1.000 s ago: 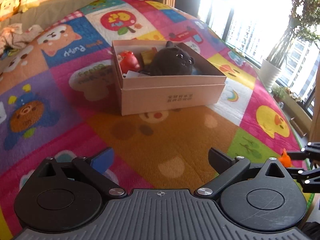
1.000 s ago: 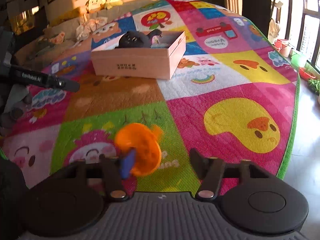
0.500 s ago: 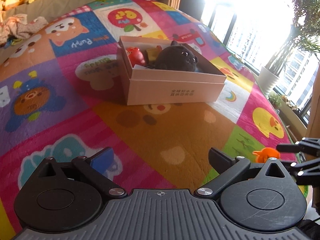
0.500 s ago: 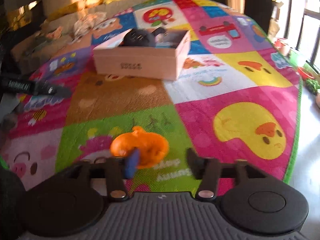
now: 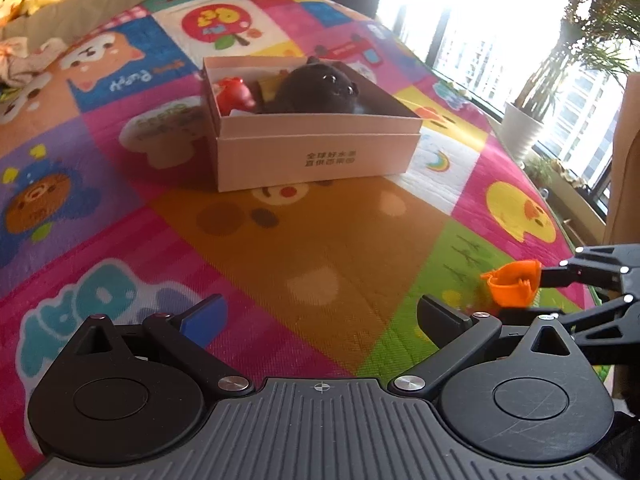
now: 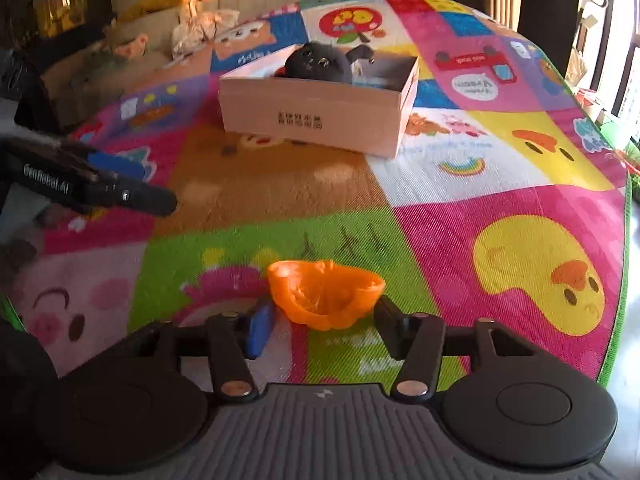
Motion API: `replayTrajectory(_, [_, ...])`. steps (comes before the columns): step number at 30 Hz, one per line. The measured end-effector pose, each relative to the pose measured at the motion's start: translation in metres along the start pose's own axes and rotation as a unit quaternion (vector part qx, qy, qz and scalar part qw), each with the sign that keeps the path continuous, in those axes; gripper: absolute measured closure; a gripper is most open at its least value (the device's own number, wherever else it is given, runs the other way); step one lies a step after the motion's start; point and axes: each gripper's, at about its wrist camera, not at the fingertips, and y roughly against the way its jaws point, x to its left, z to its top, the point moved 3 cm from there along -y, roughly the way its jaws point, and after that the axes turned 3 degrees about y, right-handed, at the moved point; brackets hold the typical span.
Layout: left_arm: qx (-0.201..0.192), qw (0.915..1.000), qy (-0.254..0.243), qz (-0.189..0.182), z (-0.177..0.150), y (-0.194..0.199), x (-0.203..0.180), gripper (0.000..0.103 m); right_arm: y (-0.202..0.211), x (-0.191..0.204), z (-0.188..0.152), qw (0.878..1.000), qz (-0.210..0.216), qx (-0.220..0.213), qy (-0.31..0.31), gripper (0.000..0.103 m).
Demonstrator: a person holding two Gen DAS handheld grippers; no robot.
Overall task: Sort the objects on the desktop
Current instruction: 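Lower the orange pumpkin into the box and open the right tool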
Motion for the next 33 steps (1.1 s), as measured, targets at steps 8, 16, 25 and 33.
replayTrajectory(8, [-0.013, 0.9998, 0.012, -0.007, 0.007, -0.002, 0.006, 0.000, 0.033, -0.005, 0.049, 0.995, -0.029, -0.065, 0.063, 0.056])
replayTrajectory(16, [-0.020, 0.9993, 0.030, 0.001, 0.011, 0.000, 0.022, 0.000, 0.013, 0.009, 0.186, 0.972, -0.019, -0.200, 0.120, 0.056])
replayTrajectory(25, [-0.024, 0.9982, 0.049, 0.025, 0.001, 0.008, 0.053, 0.000, -0.072, -0.001, 0.240, 0.986, -0.009, -0.165, 0.021, 0.031])
replayTrajectory(33, [-0.025, 0.9989, 0.040, 0.003, 0.002, -0.001, 0.042, 0.000, -0.013, -0.028, 0.176, 0.977, -0.066, -0.200, -0.009, 0.000])
